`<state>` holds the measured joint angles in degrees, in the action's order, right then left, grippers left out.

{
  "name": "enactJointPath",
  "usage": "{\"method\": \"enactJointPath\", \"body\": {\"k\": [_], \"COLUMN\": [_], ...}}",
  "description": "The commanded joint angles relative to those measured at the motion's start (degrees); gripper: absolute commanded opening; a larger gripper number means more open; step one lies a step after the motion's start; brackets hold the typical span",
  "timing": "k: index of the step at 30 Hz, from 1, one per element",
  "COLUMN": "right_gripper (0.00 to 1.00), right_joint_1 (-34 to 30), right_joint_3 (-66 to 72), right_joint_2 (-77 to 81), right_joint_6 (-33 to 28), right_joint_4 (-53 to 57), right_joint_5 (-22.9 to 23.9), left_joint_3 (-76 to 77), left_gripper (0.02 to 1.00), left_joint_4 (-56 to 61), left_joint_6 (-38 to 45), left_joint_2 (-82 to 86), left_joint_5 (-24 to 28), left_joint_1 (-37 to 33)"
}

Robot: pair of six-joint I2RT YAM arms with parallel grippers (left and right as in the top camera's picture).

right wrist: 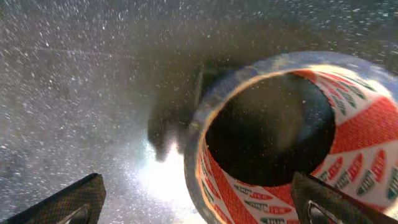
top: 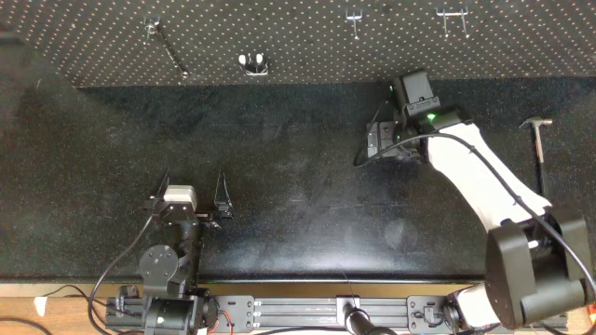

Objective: Place Tools Onto Pegboard

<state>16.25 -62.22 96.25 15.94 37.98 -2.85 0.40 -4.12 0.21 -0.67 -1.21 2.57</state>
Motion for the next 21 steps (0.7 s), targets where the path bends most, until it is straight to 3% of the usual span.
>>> {"method": "enactJointPath", "body": {"k": [1, 2, 4, 7, 11, 15, 16, 19, 21], "right_gripper": [0.494, 0.281, 0.077, 0.075, 0.075, 0.075, 0.075, 0.075, 0.075], "right_joint_1": [0.5, 0.5, 0.5, 1.2, 7.8, 10.1, 10.2, 11.8, 11.8], "right_joint_3": [-1.2, -1.2, -1.2, -1.2, -1.2, -1.2, -1.2, -1.2, -1.2], "right_joint_2": [2.6, 2.6, 2.6, -0.2, -17.3, -26.4, -26.7, -23.8, -20.6], "right_joint_6": [-4.4, -5.5, -6.7, -6.5, -6.0, -5.5, -5.5, -5.6, -5.8], "right_joint_4": [-0.1, -0.9, -3.1, -4.9, -11.1, -19.2, -21.5, -28.0, -31.2], "right_joint_5": [1.4, 1.4, 1.4, 0.7, 0.8, 1.2, 2.0, 10.1, 11.4], "left_joint_3": [-0.1, -0.1, -0.1, -0.1, -0.1, -0.1, -0.1, -0.1, -0.1], "left_gripper": [0.996, 0.996, 0.996, 0.996, 0.996, 0.996, 0.996, 0.996, 0.996], "left_joint_4": [-0.4, -0.4, -0.4, -0.4, -0.4, -0.4, -0.4, -0.4, -0.4], "left_joint_6": [0.9, 0.9, 0.9, 0.9, 0.9, 0.9, 0.9, 0.9, 0.9], "left_joint_2": [0.5, 0.5, 0.5, 0.5, 0.5, 0.5, 0.5, 0.5, 0.5], "left_joint_5": [0.2, 0.2, 0.2, 0.2, 0.2, 0.2, 0.2, 0.2, 0.2], "left_joint_1": [0.3, 0.3, 0.3, 0.3, 0.3, 0.3, 0.3, 0.3, 0.3]}}
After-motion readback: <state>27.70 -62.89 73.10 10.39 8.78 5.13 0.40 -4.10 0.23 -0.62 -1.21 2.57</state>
